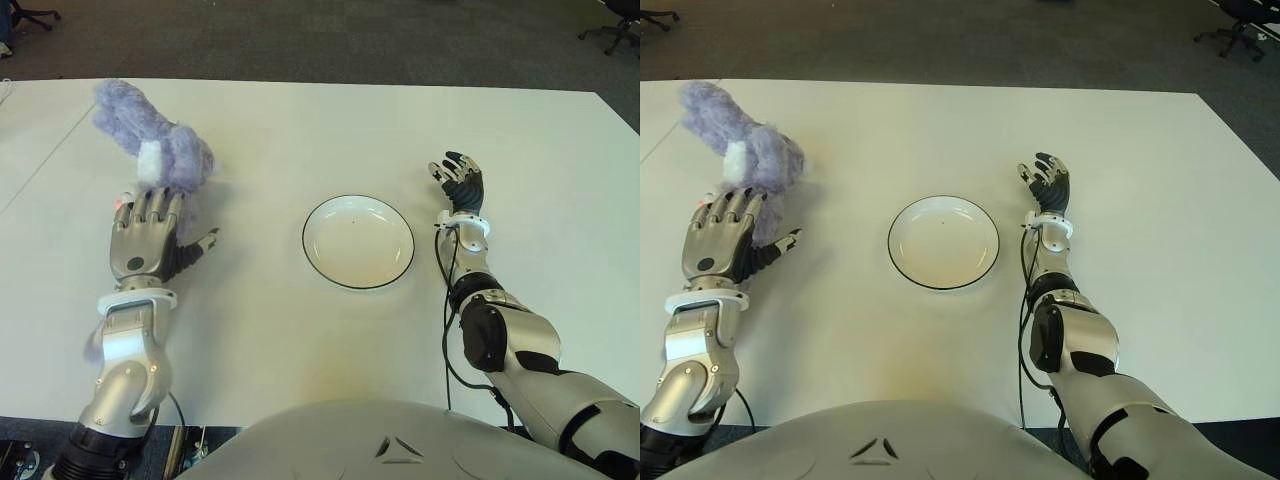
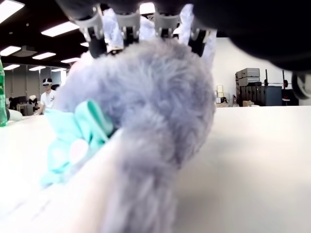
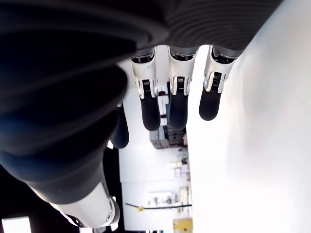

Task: Put the doll into the plate.

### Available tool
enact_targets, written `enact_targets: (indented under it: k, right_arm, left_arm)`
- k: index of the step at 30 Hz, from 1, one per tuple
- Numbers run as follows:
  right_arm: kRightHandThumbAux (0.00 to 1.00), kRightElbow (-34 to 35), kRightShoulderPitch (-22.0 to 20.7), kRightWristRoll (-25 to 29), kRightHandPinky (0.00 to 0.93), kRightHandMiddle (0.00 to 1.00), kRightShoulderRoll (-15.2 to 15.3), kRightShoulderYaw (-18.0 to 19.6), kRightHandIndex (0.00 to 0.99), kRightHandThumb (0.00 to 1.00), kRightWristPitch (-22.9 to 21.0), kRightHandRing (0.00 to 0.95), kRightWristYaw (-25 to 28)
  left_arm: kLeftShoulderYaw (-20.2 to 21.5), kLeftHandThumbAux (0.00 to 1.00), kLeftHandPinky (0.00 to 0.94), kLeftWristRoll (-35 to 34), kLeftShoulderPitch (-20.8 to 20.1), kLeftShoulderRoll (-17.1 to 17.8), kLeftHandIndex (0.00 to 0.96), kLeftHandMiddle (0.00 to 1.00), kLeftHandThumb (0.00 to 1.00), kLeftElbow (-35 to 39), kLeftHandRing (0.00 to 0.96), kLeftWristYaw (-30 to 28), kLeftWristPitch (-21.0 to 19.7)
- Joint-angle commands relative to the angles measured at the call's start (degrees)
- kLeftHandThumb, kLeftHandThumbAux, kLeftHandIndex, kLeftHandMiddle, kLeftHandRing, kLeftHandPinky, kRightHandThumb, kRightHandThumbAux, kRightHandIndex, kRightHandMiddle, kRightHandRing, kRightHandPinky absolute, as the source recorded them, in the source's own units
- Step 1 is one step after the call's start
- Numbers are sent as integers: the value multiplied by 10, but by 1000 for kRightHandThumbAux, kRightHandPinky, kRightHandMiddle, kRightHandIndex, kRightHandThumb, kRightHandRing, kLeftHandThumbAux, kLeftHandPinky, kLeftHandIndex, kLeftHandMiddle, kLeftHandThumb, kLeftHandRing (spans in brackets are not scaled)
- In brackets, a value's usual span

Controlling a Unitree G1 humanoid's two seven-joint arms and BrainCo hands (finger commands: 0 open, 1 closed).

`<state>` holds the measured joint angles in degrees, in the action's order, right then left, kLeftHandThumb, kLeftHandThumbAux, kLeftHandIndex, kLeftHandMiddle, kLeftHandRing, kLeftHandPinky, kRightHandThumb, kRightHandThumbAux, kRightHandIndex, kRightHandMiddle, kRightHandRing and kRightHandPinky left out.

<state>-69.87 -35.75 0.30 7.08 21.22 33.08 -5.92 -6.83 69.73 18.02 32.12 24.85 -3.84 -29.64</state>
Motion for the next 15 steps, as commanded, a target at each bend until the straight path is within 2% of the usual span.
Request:
enact_targets:
  k: [1, 15]
  right_arm:
    - [844, -82, 123, 8, 171, 190, -29, 8, 302, 315, -91, 167, 3]
    - [841, -83, 121, 15, 186, 190, -28, 15, 303, 329, -95, 170, 12]
  left_arm:
    - [-8, 136, 0, 42, 5, -23, 0, 0, 162, -15, 0, -14, -13]
    - [-16, 141, 0, 125, -15, -44, 0, 0, 146, -37, 0, -9, -20]
